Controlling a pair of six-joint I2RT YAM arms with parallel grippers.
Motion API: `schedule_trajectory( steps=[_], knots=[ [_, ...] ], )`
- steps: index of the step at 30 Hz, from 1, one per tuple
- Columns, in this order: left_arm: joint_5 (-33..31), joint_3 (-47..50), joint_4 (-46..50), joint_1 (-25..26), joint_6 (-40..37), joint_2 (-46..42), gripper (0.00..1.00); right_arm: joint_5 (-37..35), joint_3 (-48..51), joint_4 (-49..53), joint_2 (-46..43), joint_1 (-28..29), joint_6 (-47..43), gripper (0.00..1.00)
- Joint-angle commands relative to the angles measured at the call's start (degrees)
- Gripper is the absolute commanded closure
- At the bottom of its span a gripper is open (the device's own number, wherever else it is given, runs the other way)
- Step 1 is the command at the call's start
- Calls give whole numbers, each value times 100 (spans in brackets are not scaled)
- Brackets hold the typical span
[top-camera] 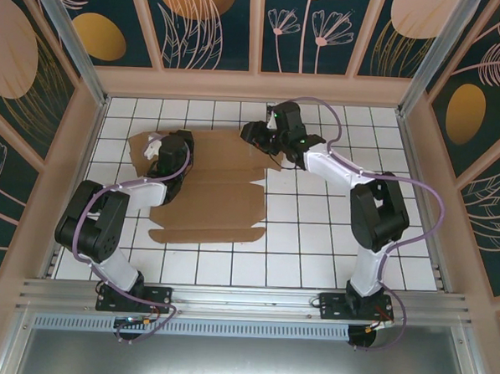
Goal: Fold the paper box
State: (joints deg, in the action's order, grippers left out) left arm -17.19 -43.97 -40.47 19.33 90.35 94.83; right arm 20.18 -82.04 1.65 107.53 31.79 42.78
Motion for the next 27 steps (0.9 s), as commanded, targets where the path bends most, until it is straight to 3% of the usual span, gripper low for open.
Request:
schedule_trajectory(
  steps=[1, 8, 16, 27],
  knots=[
    [190, 120, 65, 11, 53, -17, 100, 149, -187, -176, 179, -15, 240, 56],
    [183, 99, 162, 12, -38, -60, 100, -480, -95, 106, -51, -168, -137, 55],
    [266, 67, 230, 9, -70, -126, 100, -572, -24, 173, -141, -261, -195, 55],
    [334, 19, 332, 10, -70, -322, 100, 441, -102, -247, 205, -114, 365, 45]
  ],
)
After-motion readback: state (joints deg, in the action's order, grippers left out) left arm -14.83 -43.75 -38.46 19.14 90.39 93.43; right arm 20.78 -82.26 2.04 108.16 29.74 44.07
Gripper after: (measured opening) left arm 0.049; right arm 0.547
